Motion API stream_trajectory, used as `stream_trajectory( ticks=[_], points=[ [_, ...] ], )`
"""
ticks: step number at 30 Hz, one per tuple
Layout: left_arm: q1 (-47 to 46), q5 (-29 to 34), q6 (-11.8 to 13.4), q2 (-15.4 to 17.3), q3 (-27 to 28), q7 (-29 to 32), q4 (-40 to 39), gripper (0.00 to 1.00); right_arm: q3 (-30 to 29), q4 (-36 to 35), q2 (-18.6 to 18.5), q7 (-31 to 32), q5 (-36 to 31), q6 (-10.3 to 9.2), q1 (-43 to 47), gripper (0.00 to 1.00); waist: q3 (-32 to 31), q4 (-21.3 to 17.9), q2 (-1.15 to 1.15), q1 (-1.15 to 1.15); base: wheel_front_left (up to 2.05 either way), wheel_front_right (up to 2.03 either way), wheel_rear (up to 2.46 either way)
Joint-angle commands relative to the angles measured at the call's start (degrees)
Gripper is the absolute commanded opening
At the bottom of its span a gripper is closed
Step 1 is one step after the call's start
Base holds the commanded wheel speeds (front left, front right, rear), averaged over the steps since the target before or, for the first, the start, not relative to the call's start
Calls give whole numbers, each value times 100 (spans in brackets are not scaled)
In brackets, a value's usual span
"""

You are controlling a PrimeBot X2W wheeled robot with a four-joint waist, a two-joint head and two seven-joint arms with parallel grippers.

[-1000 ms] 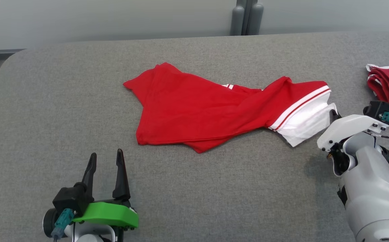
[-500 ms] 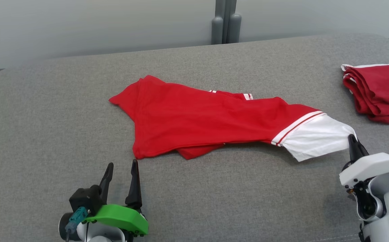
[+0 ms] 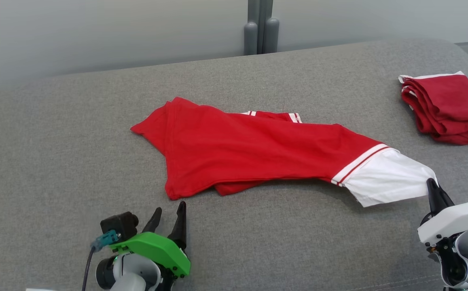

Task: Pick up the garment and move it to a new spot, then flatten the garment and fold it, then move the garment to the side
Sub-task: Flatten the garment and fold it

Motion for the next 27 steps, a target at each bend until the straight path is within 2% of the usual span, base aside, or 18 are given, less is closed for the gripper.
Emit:
stream_trajectory(
  ticks=[1, 12, 22, 23, 24, 25, 26, 27],
  points=[
    [-145, -95, 42, 16, -44, 27, 82, 100, 19, -43, -13, -6, -35, 0, 35, 0, 15, -15, 0, 0, 0, 0, 0],
    [-972, -1002, 517, 18, -426, 174, 1102, 100, 258, -43, 12, -63, 31, 0, -158, 0, 169, -123, 0, 0, 0, 0, 0],
    [-1390, -1507, 591, 18, -803, 56, 1678, 100, 434, 86, 10, -168, 80, 0, -319, 0, 281, -221, 0, 0, 0, 0, 0],
    [-1430, -1550, 596, 17, -850, 52, 1751, 96, 453, 94, 11, -175, 84, 0, -341, 0, 297, -235, 0, 0, 0, 0, 0],
    [-1460, -1585, 589, 17, -884, 28, 1812, 78, 465, 102, 11, -176, 81, 0, -353, 0, 305, -247, 0, 0, 0, 0, 0],
    [-1486, -1622, 589, 17, -915, 16, 1877, 69, 481, 114, 11, -186, 78, 0, -361, 0, 313, -258, 0, 0, 0, 0, 0],
    [-1520, -1652, 584, 14, -950, 6, 1937, 44, 495, 126, 11, -196, 75, 0, -370, 0, 322, -269, 0, 0, 0, 0, 0],
    [-1547, -1690, 566, 10, -979, -14, 1983, 33, 508, 133, 11, -201, 76, 0, -378, 0, 330, -278, 0, 0, 0, 0, 0]
  ],
)
